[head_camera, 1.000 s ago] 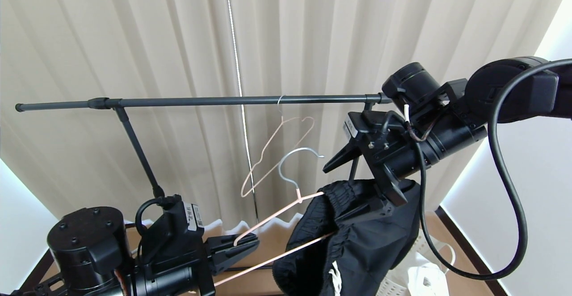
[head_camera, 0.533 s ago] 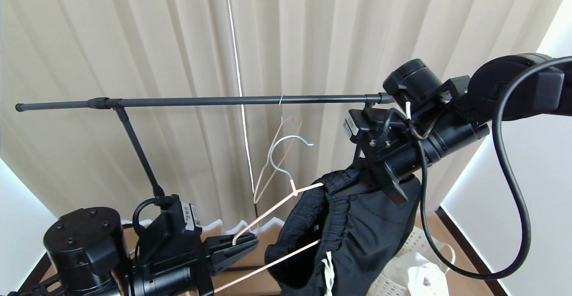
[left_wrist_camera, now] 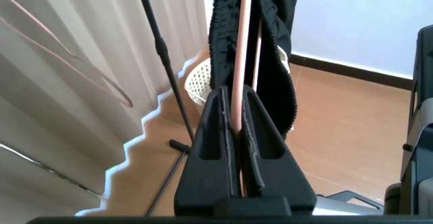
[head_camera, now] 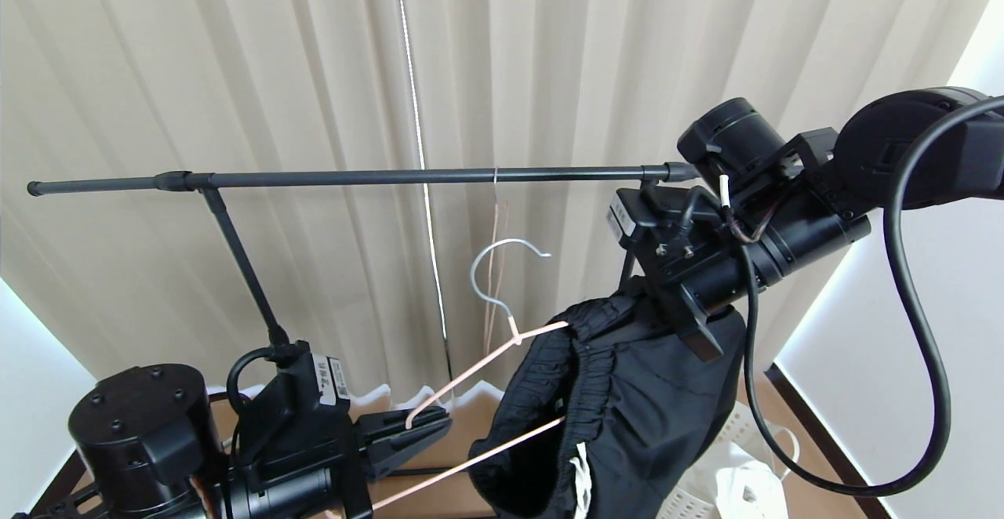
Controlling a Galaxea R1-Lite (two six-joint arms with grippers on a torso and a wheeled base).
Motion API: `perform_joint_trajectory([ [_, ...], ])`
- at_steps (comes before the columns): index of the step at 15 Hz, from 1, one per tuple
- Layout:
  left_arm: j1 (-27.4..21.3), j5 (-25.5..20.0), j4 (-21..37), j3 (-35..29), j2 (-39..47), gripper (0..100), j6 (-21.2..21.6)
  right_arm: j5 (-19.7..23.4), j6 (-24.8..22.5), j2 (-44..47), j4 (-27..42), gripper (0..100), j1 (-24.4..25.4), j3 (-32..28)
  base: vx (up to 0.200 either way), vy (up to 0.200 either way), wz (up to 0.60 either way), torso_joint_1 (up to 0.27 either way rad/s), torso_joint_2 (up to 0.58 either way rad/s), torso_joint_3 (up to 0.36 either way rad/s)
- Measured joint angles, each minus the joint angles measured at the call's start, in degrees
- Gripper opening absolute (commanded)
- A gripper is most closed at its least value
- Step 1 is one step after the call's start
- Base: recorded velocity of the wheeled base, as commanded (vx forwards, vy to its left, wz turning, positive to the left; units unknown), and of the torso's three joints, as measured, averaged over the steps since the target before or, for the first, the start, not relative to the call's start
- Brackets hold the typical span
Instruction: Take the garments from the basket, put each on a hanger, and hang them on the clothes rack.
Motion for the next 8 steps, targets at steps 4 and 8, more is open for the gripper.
perform_joint_trajectory([
  [4,-0.1,0.0,-3.8,1.1,0.6,100,-0.4,0.0,0.1,-1.0,0.0,0,1.0,0.8,0.000,0.000,0.00,0.000,0.00,0.000],
  [8,2.9,0.0,-8.2,5.5,0.7,100,-0.4,0.0,0.2,-2.7,0.0,0,1.0,1.8,0.000,0.000,0.00,0.000,0.00,0.000],
])
